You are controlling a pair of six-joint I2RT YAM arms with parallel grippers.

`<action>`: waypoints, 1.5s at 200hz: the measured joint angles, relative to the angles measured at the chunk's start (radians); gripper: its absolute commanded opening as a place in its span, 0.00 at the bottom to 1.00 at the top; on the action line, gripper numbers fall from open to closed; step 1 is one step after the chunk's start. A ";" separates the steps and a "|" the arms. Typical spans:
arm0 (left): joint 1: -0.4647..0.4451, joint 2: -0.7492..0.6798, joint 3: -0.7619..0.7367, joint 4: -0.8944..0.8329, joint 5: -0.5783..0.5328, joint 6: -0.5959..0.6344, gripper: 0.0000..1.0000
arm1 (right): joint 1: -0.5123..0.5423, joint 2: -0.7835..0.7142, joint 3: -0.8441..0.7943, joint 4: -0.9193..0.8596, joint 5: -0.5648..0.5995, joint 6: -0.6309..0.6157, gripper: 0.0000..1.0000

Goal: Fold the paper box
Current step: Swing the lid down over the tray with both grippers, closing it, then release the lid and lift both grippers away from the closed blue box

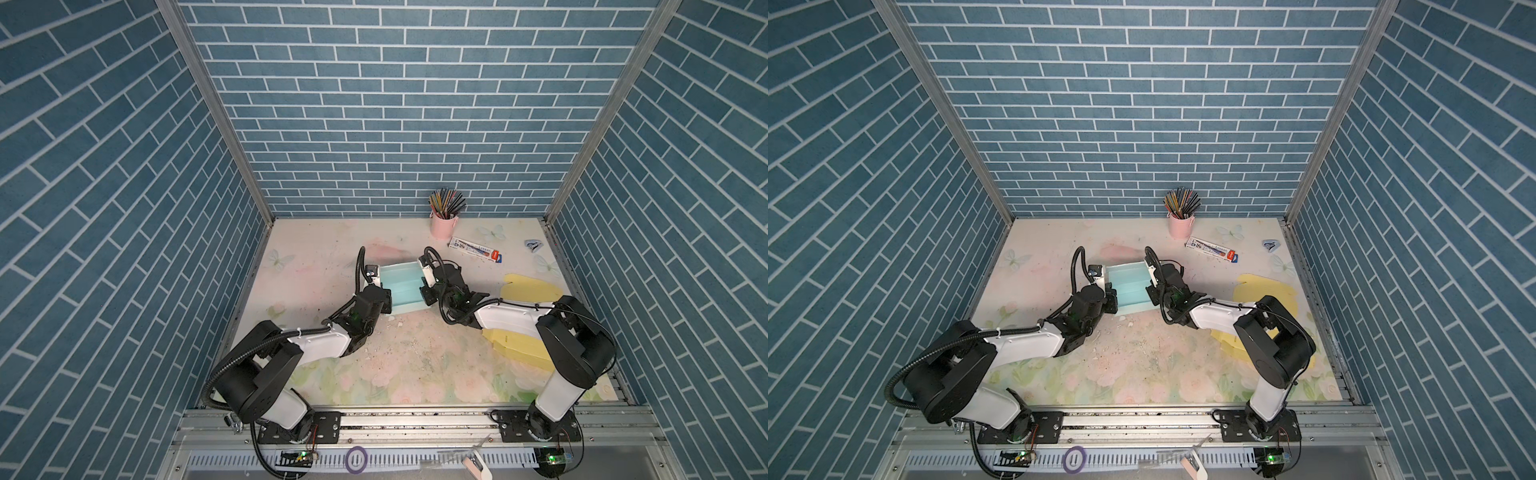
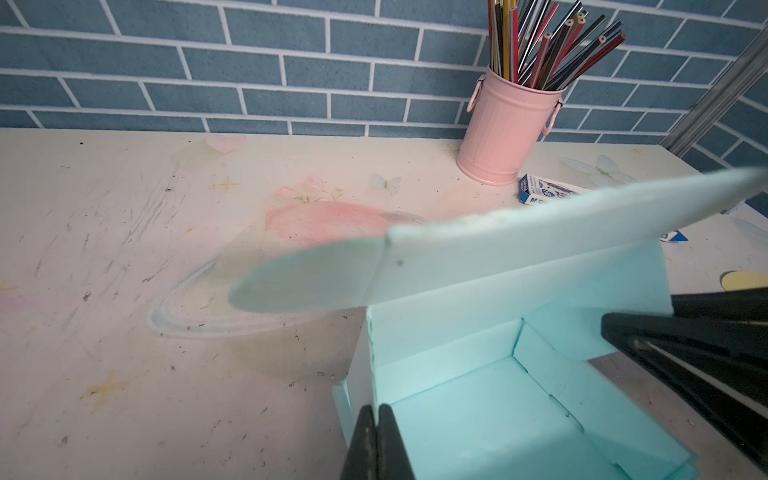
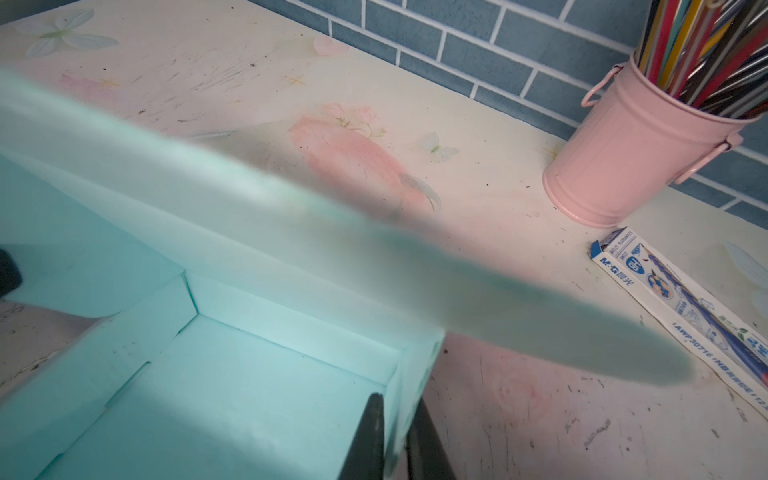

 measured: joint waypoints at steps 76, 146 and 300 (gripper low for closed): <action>-0.038 0.044 -0.109 0.146 -0.048 -0.055 0.04 | 0.075 -0.019 -0.114 0.084 0.064 -0.017 0.13; -0.075 0.048 -0.166 0.161 -0.094 -0.087 0.05 | 0.135 -0.026 -0.189 0.150 0.096 -0.017 0.20; -0.092 0.147 -0.199 0.340 -0.091 -0.079 0.07 | 0.214 -0.534 -0.470 0.184 0.004 0.105 0.61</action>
